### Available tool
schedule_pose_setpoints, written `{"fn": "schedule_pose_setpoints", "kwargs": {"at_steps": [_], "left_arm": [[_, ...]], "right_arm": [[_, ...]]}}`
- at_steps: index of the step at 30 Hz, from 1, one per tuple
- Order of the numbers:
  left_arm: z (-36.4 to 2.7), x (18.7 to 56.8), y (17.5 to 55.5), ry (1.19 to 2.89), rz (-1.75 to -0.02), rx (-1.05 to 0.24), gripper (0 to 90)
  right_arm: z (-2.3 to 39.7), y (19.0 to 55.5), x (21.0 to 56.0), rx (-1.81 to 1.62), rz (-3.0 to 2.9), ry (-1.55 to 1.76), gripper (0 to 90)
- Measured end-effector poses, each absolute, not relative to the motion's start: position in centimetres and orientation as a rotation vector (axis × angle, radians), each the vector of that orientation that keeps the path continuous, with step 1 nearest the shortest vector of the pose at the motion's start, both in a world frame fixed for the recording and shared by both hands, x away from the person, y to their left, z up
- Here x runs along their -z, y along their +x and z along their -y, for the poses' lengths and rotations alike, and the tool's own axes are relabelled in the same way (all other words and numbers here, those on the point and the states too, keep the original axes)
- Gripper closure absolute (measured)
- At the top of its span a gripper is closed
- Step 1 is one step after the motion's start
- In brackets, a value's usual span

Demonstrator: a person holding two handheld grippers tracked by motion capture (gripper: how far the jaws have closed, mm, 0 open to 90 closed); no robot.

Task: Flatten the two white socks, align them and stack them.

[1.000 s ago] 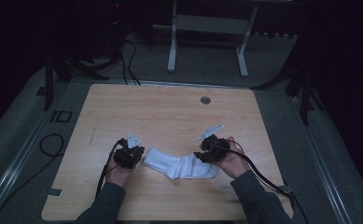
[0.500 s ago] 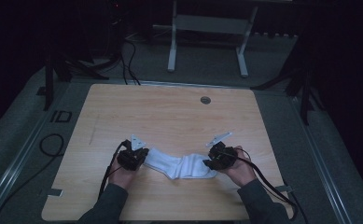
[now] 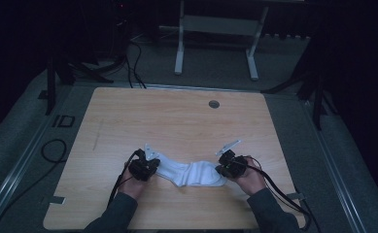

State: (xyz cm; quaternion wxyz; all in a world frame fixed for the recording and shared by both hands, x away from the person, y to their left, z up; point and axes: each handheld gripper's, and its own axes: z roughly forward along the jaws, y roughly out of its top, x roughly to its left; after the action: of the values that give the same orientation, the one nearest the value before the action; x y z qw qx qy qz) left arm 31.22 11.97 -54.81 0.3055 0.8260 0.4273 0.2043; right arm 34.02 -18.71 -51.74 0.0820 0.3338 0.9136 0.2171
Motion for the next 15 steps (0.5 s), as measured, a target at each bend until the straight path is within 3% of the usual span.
{"fn": "schedule_pose_setpoints", "kwargs": {"at_steps": [15], "left_arm": [[-12.2, 54.9, 31.0, 2.190, -1.147, -0.544, 89.9]], "right_arm": [[22.7, 33.9, 51.8, -0.635, -2.664, 1.118, 88.4]]}}
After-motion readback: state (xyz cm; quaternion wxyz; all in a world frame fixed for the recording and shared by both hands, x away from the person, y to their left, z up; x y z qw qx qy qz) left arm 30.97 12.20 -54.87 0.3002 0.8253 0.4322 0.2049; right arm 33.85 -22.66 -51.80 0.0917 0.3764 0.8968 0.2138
